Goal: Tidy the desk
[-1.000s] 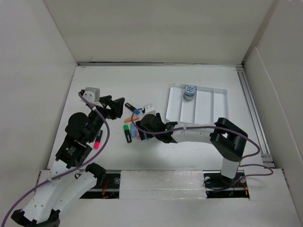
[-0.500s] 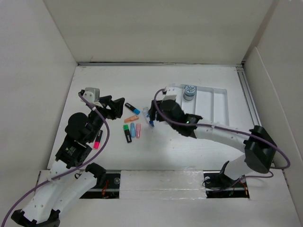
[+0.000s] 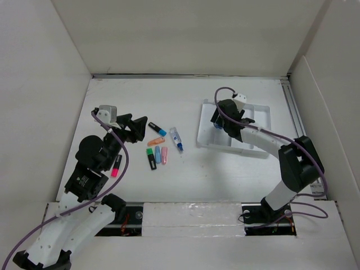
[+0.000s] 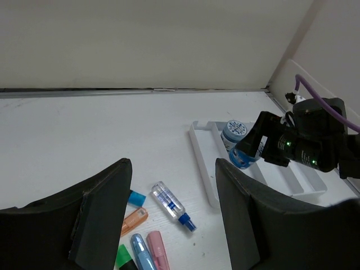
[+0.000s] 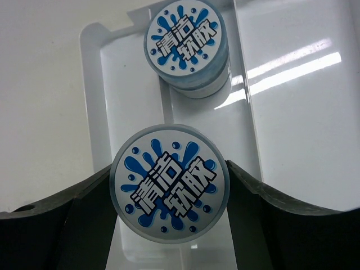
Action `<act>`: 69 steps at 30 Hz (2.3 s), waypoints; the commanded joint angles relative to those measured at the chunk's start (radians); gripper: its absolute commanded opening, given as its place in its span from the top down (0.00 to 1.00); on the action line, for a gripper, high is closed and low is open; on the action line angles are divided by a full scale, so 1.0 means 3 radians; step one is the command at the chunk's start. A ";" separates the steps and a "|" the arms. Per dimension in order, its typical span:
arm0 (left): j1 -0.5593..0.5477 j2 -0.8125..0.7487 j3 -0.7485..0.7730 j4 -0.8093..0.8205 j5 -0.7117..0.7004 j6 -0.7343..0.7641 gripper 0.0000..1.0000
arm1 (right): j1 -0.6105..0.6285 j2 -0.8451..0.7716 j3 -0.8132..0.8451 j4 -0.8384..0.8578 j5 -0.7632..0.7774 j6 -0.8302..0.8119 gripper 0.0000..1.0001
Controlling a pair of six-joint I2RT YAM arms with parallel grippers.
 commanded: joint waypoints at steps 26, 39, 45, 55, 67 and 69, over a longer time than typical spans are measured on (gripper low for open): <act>-0.0015 0.0052 0.0013 0.0124 -0.0028 -0.0009 0.44 | 0.0998 -0.0223 -0.0070 0.0481 -0.0311 -0.0358 0.80; -0.0015 0.0001 0.0008 0.0119 -0.0013 -0.0014 0.44 | 0.1285 0.1177 0.0902 0.0235 -0.0554 -0.0404 0.16; -0.0015 -0.0056 -0.0008 0.0129 -0.0013 -0.0014 0.45 | 0.1255 0.1383 0.1030 0.0199 -0.0385 -0.0302 0.79; -0.0015 -0.0061 -0.0018 0.0139 0.0049 -0.0014 0.45 | 0.0637 -0.0114 0.0146 0.0563 0.0009 -0.0123 0.99; -0.0015 0.0011 -0.0003 0.0139 0.0120 -0.0024 0.45 | -0.0918 -0.0489 -0.0601 0.0654 -0.0769 0.0296 0.94; -0.0015 0.0016 -0.0003 0.0139 0.0095 -0.0024 0.45 | -0.1000 -0.0422 -0.0606 0.0675 -0.0820 0.0332 0.89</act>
